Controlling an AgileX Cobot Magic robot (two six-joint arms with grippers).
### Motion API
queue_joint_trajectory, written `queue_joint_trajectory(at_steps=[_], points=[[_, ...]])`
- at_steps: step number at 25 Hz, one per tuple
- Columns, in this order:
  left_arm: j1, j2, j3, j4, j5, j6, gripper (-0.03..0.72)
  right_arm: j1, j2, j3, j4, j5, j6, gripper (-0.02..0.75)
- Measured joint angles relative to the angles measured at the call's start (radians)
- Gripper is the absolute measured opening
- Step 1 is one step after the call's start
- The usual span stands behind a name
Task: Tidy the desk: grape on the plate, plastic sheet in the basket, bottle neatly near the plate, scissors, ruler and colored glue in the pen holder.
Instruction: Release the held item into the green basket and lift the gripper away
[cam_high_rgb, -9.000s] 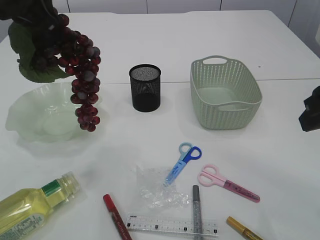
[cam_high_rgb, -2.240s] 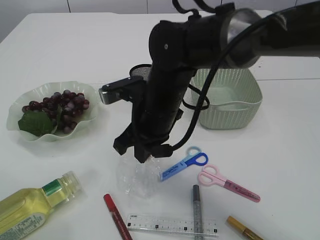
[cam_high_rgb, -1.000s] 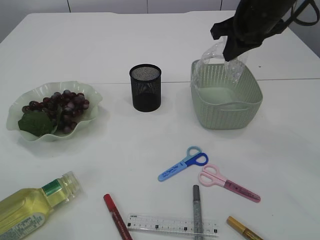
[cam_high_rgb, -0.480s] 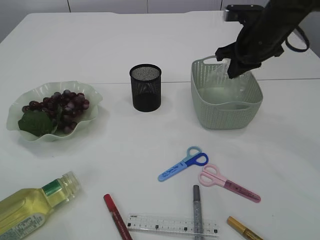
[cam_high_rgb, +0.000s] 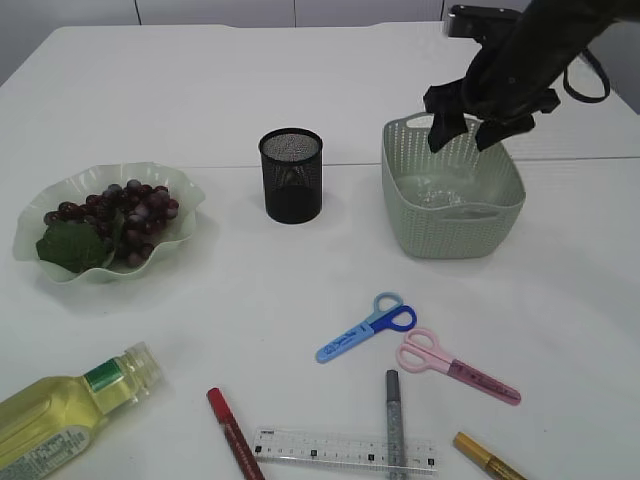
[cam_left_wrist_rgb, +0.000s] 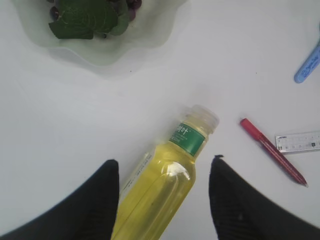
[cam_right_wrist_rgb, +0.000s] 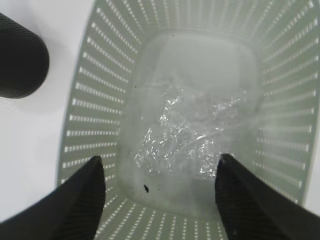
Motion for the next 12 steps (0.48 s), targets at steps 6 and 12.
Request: queue_joint_trajectory(at_steps=[6, 12], points=[[0.000, 0.000, 0.000, 0.000, 0.000, 0.000, 0.424, 0.000, -0.035, -0.080, 0.025, 0.102, 0.013, 0.524], [0.000, 0.000, 0.000, 0.000, 0.000, 0.000, 0.424, 0.000, -0.139, -0.082, 0.039, 0.205, 0.022, 0.524]])
